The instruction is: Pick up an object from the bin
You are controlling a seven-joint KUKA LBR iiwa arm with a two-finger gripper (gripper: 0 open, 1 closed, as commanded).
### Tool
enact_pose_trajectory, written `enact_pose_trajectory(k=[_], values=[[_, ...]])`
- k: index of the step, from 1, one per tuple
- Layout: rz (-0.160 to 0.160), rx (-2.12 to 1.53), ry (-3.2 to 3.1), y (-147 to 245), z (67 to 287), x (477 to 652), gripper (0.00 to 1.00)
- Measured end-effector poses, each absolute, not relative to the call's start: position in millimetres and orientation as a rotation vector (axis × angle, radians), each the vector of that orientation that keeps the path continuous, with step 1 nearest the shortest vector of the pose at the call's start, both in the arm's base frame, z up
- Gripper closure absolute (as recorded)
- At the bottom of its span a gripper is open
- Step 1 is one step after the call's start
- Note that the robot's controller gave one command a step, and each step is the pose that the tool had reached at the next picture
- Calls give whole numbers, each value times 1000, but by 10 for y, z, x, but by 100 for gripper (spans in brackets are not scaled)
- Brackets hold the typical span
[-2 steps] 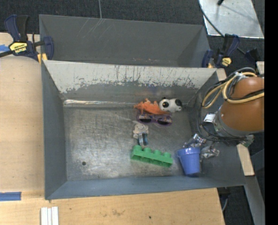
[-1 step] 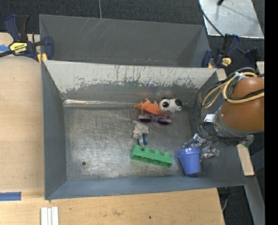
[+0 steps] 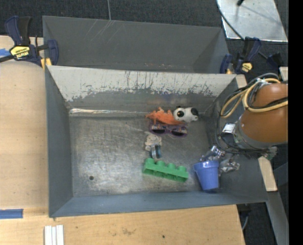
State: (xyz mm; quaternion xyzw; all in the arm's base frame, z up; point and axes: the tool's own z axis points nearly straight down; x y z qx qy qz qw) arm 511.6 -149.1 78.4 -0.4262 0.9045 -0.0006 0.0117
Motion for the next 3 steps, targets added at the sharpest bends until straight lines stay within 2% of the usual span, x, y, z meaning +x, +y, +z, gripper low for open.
enact_pose_trajectory(k=[3], values=[[-2, -1336, 2840, -1510, 1220, 5100, 100]])
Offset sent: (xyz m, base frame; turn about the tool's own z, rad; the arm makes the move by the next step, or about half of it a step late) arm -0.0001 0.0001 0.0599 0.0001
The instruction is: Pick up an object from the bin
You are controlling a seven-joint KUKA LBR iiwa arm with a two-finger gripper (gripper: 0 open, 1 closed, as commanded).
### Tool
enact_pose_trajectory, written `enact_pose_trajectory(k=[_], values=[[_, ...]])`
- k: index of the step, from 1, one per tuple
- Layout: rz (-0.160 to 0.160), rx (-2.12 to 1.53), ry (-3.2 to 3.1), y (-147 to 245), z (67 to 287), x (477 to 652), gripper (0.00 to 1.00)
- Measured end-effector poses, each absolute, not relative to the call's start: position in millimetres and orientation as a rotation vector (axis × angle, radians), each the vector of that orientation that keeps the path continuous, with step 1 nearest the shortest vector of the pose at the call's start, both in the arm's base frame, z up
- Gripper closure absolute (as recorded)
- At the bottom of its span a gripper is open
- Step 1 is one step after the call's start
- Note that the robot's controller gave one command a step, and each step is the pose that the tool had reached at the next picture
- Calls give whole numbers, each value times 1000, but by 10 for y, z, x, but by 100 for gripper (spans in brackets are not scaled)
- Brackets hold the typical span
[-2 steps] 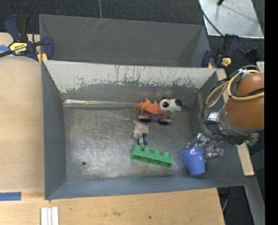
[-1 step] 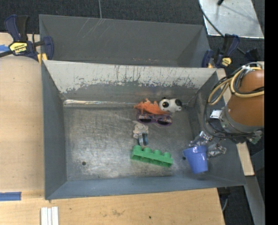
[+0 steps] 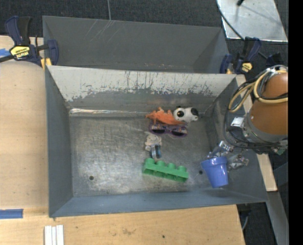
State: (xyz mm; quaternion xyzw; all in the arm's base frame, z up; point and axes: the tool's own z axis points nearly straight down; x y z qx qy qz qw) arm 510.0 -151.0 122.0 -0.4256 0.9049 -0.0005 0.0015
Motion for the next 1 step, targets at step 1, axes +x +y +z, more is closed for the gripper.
enact_pose_trajectory(k=[1], values=[[-1, -1336, 2840, -1511, 1347, 5099, 100]])
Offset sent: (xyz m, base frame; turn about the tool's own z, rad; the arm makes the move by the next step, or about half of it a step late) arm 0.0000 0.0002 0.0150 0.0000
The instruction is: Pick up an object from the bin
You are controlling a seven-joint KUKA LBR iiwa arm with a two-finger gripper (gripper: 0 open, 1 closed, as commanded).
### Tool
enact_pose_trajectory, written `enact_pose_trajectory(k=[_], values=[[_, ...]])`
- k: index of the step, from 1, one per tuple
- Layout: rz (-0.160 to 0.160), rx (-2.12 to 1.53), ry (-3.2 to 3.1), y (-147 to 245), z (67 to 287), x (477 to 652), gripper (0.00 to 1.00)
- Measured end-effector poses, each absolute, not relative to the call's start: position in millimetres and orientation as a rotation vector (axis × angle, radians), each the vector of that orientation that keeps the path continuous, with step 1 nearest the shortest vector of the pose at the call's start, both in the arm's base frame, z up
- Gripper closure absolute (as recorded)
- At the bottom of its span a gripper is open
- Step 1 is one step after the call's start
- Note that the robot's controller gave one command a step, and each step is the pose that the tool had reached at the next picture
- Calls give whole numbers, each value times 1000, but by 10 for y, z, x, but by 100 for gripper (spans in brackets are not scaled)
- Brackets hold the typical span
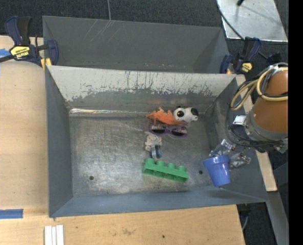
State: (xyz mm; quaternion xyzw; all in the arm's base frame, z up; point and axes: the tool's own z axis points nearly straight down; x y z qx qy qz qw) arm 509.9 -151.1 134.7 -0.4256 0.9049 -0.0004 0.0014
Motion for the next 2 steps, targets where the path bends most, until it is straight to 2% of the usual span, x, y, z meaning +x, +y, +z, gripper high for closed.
enact_pose_trajectory(k=[2], values=[[-4, -1334, 2840, -1515, 1536, 5105, 100]])
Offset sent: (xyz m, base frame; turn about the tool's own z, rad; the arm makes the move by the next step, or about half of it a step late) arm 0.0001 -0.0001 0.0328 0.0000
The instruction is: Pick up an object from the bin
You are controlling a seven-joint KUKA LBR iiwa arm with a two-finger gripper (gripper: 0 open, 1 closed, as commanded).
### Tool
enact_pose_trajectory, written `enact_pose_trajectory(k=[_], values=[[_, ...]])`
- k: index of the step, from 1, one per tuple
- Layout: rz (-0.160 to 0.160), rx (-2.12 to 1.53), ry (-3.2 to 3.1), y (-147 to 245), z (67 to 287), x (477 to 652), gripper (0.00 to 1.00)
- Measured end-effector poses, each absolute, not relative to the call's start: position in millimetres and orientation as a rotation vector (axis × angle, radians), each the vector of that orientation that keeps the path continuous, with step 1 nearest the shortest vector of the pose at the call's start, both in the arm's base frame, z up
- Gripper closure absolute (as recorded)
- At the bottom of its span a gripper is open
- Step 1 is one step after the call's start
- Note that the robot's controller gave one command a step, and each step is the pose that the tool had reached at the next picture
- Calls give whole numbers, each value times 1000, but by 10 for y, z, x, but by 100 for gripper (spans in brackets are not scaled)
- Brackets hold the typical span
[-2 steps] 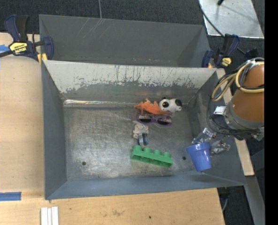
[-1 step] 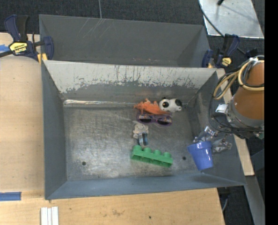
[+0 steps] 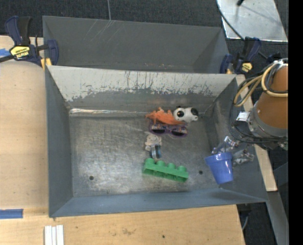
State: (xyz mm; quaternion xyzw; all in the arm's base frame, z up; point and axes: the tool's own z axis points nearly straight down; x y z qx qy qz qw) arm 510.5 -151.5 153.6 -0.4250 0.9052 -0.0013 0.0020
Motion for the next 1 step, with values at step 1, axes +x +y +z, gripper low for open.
enact_pose_trajectory(k=[1], values=[[-4, -1332, 2840, -1514, 1585, 5109, 100]])
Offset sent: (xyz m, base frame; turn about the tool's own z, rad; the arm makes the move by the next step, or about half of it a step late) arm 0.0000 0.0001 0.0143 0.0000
